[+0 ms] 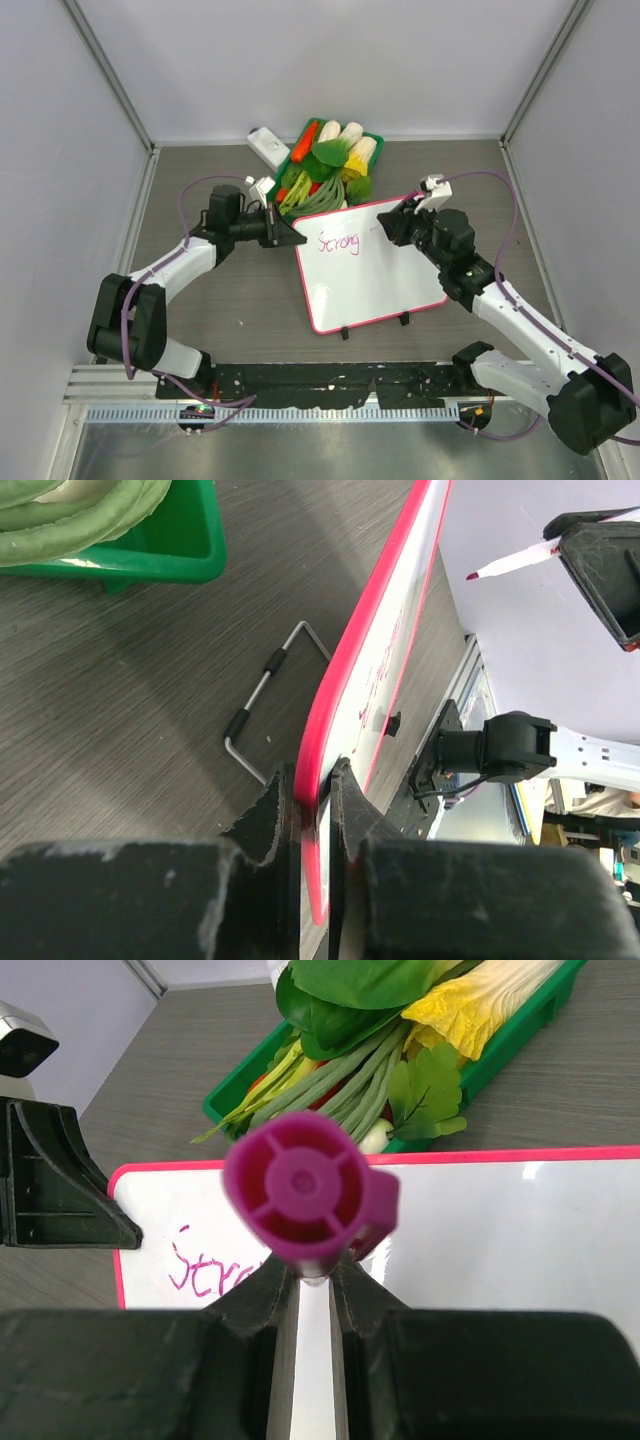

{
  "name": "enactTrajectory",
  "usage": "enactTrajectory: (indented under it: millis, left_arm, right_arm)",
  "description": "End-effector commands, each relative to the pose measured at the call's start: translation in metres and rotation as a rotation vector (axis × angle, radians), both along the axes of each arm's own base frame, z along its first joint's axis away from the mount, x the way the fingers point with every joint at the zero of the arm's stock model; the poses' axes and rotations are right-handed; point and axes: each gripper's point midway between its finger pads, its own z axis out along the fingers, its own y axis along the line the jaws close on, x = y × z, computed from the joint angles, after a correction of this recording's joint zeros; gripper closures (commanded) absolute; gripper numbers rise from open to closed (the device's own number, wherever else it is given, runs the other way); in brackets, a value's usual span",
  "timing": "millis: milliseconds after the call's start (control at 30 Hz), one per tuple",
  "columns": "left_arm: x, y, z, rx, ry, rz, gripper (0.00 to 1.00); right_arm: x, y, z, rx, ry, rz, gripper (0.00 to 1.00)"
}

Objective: Write a sentence on the whiteboard
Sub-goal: Write with the whiteboard marker on the whiteboard.

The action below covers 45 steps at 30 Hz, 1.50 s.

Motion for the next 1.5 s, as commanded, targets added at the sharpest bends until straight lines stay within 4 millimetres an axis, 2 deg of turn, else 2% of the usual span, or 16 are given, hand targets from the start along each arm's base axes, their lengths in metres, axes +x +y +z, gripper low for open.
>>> enactTrajectory:
  millis: [0, 367, 633, 800, 1067, 1200, 1333, 1467]
  left_arm:
    - [0.016, 0.025, -0.033, 0.207, -0.064, 0.083, 1.0]
    - [0.017, 0.026, -0.035, 0.213, -0.06, 0.088, 1.0]
    - [0.017, 0.026, -0.036, 0.216, -0.059, 0.088, 1.0]
    - [0.018, 0.026, -0.035, 0.216, -0.059, 0.088, 1.0]
    - [0.018, 0.026, -0.037, 0.218, -0.055, 0.089, 1.0]
    - [0.016, 0.025, -0.037, 0.218, -0.053, 0.085, 1.0]
    - [0.017, 0.026, -0.038, 0.221, -0.051, 0.088, 1.0]
    - [0.017, 0.026, -0.038, 0.223, -0.051, 0.089, 1.0]
  right_arm:
    - [0.008, 0.007, 0.016, 0.053, -0.068, 0.008, 0.99]
    - [0.016, 0.014, -0.006, 0.044, -0.019, 0.018, 0.98]
    - [0.016, 0.011, -0.024, 0.021, 0.017, -0.004, 0.99]
    - [0.02, -0.001, -0.035, -0.005, 0.039, -0.07, 0.98]
    - [0.023, -0.015, -0.031, -0.015, 0.031, -0.147, 0.98]
    - [0.023, -0.016, -0.028, -0.016, 0.026, -0.148, 0.99]
    - [0.019, -0.006, -0.014, 0.024, 0.003, -0.099, 0.98]
    - [0.018, 0.0, 0.009, 0.075, -0.033, -0.07, 0.99]
